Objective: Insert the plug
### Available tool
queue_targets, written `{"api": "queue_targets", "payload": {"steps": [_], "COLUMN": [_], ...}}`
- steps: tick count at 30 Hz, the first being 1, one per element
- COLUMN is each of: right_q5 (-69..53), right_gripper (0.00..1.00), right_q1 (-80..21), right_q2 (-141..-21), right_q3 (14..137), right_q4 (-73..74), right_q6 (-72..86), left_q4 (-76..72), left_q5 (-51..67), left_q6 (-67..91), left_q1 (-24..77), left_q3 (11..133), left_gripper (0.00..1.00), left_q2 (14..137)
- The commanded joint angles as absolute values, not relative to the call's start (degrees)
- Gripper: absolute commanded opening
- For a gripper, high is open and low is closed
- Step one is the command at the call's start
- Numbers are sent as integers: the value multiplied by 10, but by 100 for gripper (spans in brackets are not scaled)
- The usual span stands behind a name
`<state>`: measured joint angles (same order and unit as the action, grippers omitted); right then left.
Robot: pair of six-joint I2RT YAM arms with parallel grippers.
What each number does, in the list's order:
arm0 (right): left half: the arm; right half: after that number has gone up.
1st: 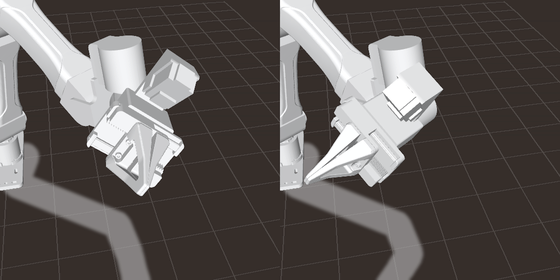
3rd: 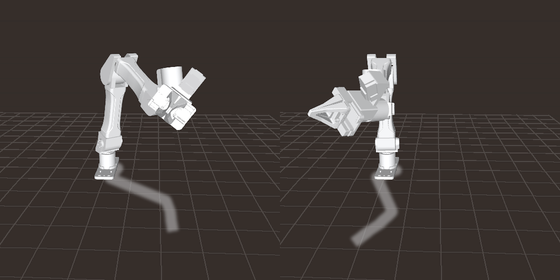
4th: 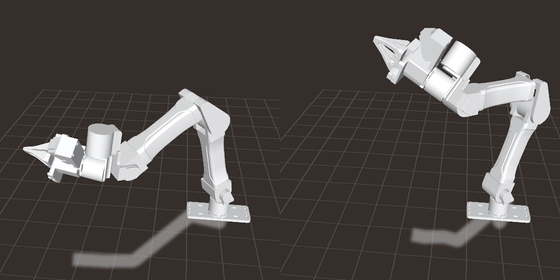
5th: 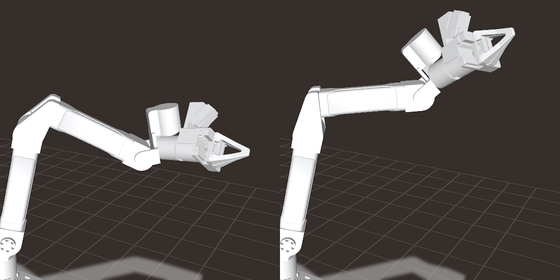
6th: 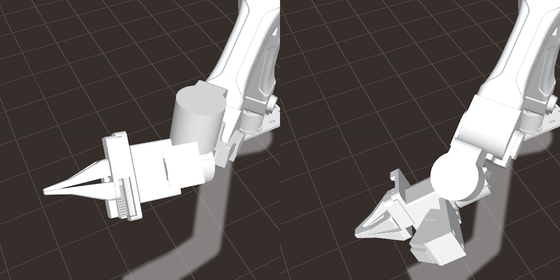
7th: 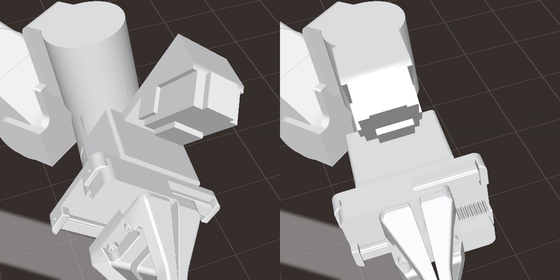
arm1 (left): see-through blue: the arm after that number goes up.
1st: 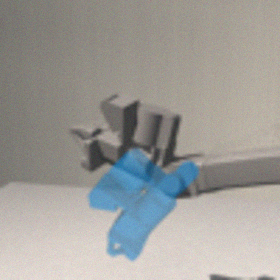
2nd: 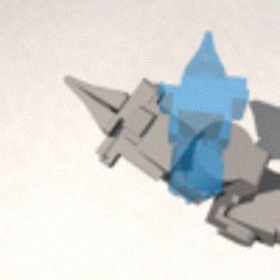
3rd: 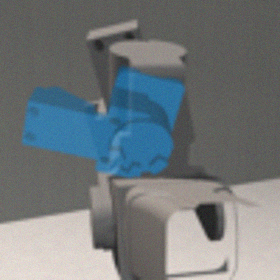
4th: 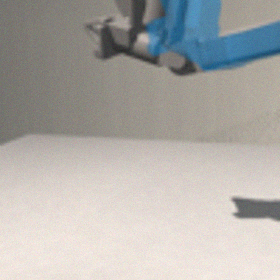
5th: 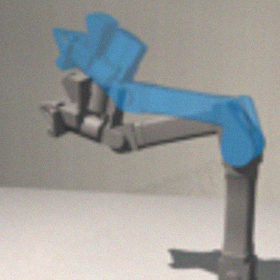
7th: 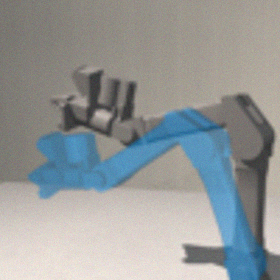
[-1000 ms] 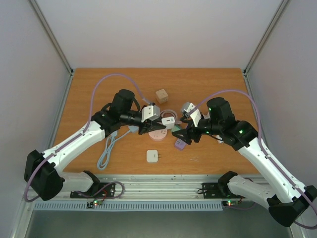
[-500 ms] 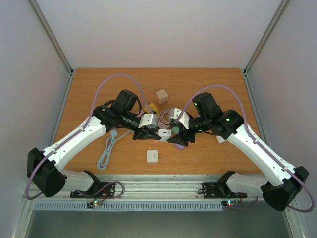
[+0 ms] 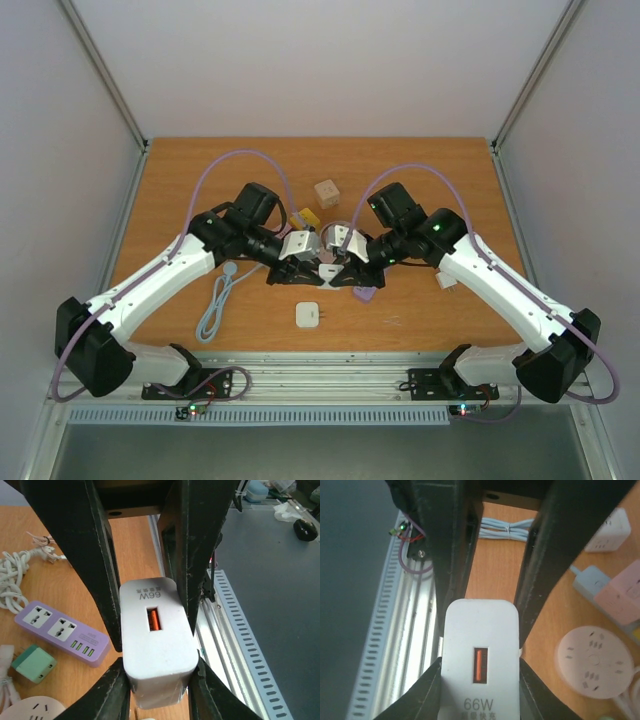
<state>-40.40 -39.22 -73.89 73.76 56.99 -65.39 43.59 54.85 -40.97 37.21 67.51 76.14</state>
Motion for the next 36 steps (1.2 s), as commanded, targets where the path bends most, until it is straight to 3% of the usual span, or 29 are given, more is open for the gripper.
{"api": "queue_targets", "payload": {"steps": [1, 4, 5, 8, 10, 12, 17, 19, 21, 26, 36], "right_q5": [-420, -406, -396, -359, -334, -310, -211, -138, -105, -87, -50], "right_gripper": [10, 2, 1, 1, 1, 1, 1, 1, 1, 1, 1], "right_q1": [-398, -398, -398, -397, -396, -396, -396, -395, -396, -395, -395], "right_q2": [-735, -732, -732, -738, -744, -746, -766, -807, -859, -951, -1020], "right_q3": [745, 731, 726, 715, 709, 695, 670, 707, 763, 823, 846], "right_q4": [557, 520, 507, 473, 451, 414, 272, 271, 307, 311, 268], "right_q6": [-659, -636, -627, -585, -555, -524, -402, -335, -300, -256, -241], "left_q4": [380, 328, 304, 238, 192, 141, 51, 63, 98, 145, 234], "left_q5": [540, 516, 500, 419, 346, 260, -38, -186, -263, -319, -232], "left_q6": [-389, -354, -332, -261, -219, -168, -43, 46, 112, 186, 234], "left_q1": [373, 373, 373, 372, 372, 370, 356, 354, 350, 339, 321], "left_q3": [678, 658, 651, 629, 614, 595, 567, 573, 571, 536, 515], "left_gripper": [19, 35, 50, 78, 91, 98, 99, 99, 99, 99, 99], "left_q2": [754, 743, 738, 725, 716, 700, 668, 659, 643, 574, 526]}}
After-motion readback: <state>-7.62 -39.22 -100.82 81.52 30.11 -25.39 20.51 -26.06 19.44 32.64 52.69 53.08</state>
